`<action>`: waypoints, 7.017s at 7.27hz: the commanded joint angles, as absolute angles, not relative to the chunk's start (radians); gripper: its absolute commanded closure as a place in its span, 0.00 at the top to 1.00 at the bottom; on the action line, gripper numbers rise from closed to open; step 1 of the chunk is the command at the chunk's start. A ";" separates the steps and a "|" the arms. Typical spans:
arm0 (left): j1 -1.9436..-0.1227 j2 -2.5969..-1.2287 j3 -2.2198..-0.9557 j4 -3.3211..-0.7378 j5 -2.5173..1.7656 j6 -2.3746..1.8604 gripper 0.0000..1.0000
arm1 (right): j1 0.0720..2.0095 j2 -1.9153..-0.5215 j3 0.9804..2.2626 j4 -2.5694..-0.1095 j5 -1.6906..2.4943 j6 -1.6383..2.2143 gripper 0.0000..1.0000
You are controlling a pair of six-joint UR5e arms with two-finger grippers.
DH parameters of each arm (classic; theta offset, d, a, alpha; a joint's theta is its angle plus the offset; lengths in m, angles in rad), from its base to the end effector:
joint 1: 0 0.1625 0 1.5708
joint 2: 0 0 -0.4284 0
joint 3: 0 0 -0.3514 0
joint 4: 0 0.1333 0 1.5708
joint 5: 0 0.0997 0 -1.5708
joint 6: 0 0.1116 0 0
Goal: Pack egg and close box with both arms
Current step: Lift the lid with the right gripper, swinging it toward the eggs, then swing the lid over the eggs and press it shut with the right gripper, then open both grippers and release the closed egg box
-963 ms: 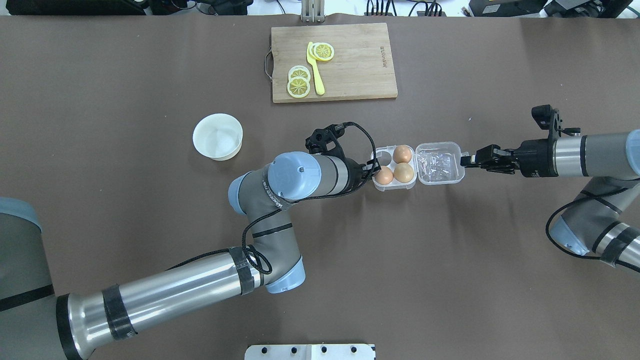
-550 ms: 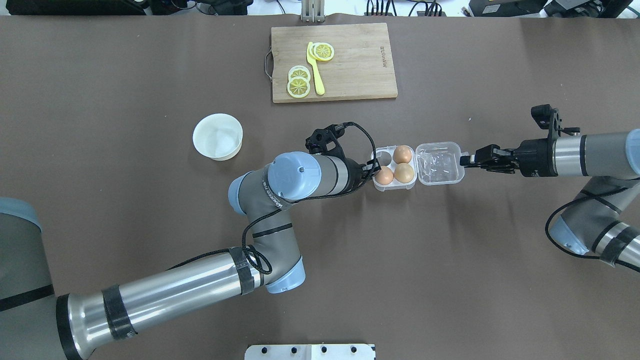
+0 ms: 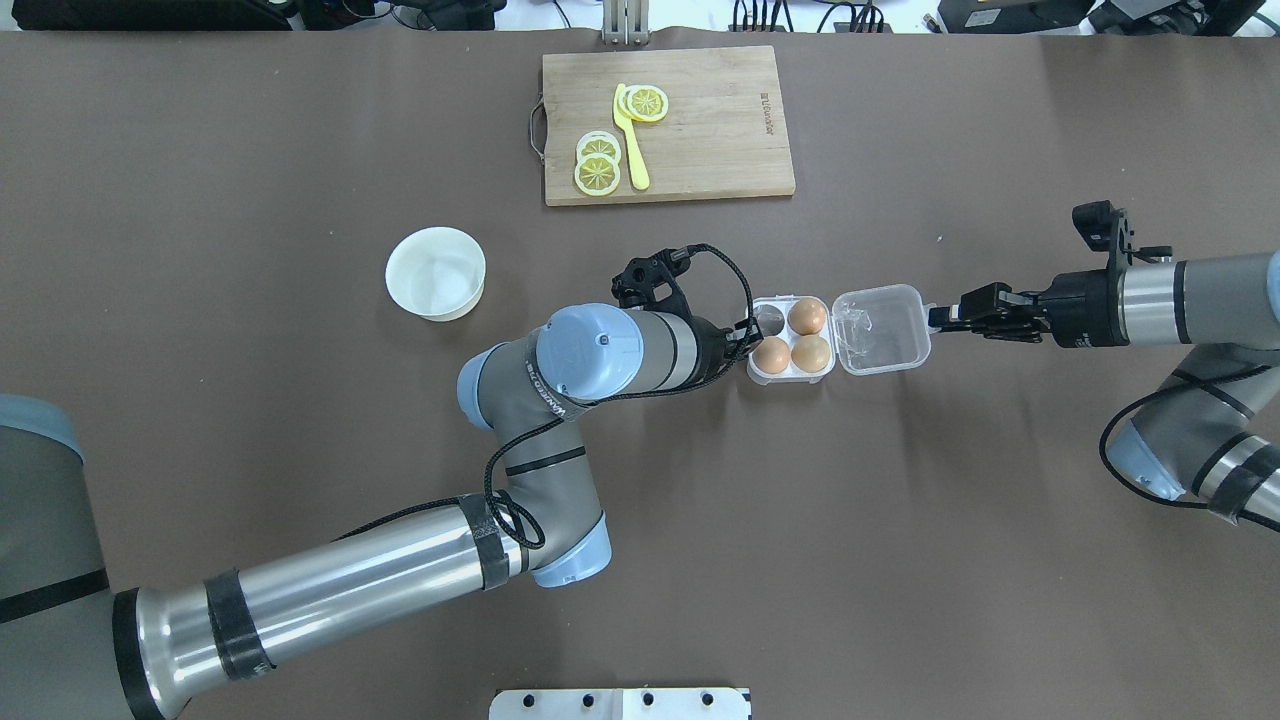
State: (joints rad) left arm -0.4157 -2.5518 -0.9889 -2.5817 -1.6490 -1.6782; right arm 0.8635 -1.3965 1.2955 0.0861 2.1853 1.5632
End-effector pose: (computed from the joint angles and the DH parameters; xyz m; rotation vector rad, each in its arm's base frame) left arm 0.6867 -0.4393 0.1836 0.1535 1.4127 -0.3777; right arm -0.2832 -0.4375 0.5215 0.1932 -1.5500 0.1971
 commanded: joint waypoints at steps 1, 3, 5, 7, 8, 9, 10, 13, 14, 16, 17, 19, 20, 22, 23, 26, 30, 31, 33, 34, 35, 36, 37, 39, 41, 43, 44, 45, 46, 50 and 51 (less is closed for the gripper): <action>-0.416 -2.551 -0.989 -2.582 -1.649 -1.678 0.00 | 0.865 -1.396 1.296 0.084 2.186 1.563 0.25; -0.414 -2.551 -0.989 -2.582 -1.649 -1.678 0.00 | 0.864 -1.396 1.296 0.084 2.187 1.563 0.07; -0.411 -2.553 -0.989 -2.582 -1.649 -1.678 0.00 | 0.877 -1.396 1.299 0.084 2.200 1.562 0.00; -0.408 -2.553 -0.989 -2.582 -1.649 -1.678 0.00 | 0.884 -1.396 1.308 0.084 2.200 1.562 0.00; -0.408 -2.553 -0.989 -2.582 -1.649 -1.678 0.00 | 0.884 -1.394 1.319 0.084 2.198 1.563 0.00; -0.408 -2.553 -0.989 -2.583 -1.649 -1.678 0.00 | 0.884 -1.391 1.322 0.084 2.197 1.563 0.00; -0.408 -2.553 -0.989 -2.583 -1.649 -1.678 0.00 | 0.885 -1.388 1.331 0.077 2.195 1.563 0.00; -0.407 -2.553 -0.989 -2.582 -1.649 -1.678 0.00 | 0.884 -1.385 1.358 0.069 2.194 1.566 0.00; -0.407 -2.553 -0.991 -2.583 -1.649 -1.678 0.00 | 0.882 -1.385 1.364 0.068 2.194 1.568 0.00; -0.405 -2.553 -0.991 -2.588 -1.649 -1.678 0.00 | 0.882 -1.385 1.384 0.067 2.194 1.574 0.00; -0.405 -2.553 -0.991 -2.588 -1.649 -1.678 0.00 | 0.882 -1.384 1.385 0.066 2.194 1.575 0.00; -0.403 -2.551 -0.991 -2.588 -1.649 -1.678 0.00 | 0.881 -1.382 1.403 0.034 2.194 1.575 0.00; -0.403 -2.553 -0.989 -2.588 -1.649 -1.678 0.00 | 0.881 -1.382 1.452 -0.039 2.194 1.575 0.00; -0.403 -2.551 -0.991 -2.588 -1.649 -1.678 0.00 | 0.876 -1.371 1.489 -0.095 2.191 1.575 0.00; -0.403 -2.551 -0.989 -2.588 -1.649 -1.678 0.00 | 0.873 -1.367 1.489 -0.095 2.189 1.577 0.00; -0.403 -2.553 -0.991 -2.588 -1.649 -1.678 0.00 | 0.859 -1.323 1.491 -0.165 2.181 1.577 0.00; -0.403 -2.553 -0.991 -2.588 -1.649 -1.678 0.00 | 0.821 -1.302 1.491 -0.196 2.149 1.578 0.00; -0.405 -2.553 -0.991 -2.588 -1.649 -1.678 0.00 | 0.810 -1.289 1.491 -0.204 2.148 1.578 0.00; -0.405 -2.553 -0.992 -2.589 -1.649 -1.678 0.00 | 0.808 -1.237 1.496 -0.285 2.141 1.578 0.00; -0.403 -2.553 -0.992 -2.588 -1.649 -1.678 0.00 | 0.795 -1.236 1.499 -0.285 2.126 1.578 0.00; -0.405 -2.553 -0.992 -2.588 -1.649 -1.678 0.00 | 0.776 -1.233 1.499 -0.285 2.105 1.578 0.00; -0.405 -2.553 -0.992 -2.588 -1.649 -1.678 0.00 | 0.756 -1.230 1.497 -0.288 2.092 1.578 0.00; -0.405 -2.553 -0.992 -2.588 -1.649 -1.678 0.00 | 0.741 -1.203 1.499 -0.348 2.063 1.578 0.00; -0.403 -2.553 -0.994 -2.588 -1.649 -1.678 0.00 | 0.717 -1.172 1.497 -0.405 2.034 1.578 0.00; -0.405 -2.553 -0.994 -2.588 -1.649 -1.678 0.00 | 0.678 -1.170 1.496 -0.407 1.973 1.578 0.67; -0.405 -2.553 -0.996 -2.588 -1.649 -1.678 0.00 | 0.676 -1.170 1.497 -0.407 1.971 1.580 0.98; -0.405 -2.551 -0.994 -2.588 -1.649 -1.678 0.00 | 0.678 -1.172 1.506 -0.407 1.973 1.578 0.98; -0.405 -2.551 -0.996 -2.588 -1.649 -1.678 0.00 | 0.678 -1.172 1.512 -0.407 1.974 1.578 0.98; -0.405 -2.553 -0.999 -2.588 -1.649 -1.680 0.00 | 0.687 -1.172 1.516 -0.408 1.980 1.578 0.98; -0.475 -2.430 -1.142 -2.585 -1.734 -1.655 0.00 | 0.724 -1.172 1.666 -0.640 2.021 1.572 0.98; -0.523 -2.365 -1.194 -2.580 -1.838 -1.531 0.35 | 0.764 -1.173 1.672 -0.644 2.089 1.572 0.98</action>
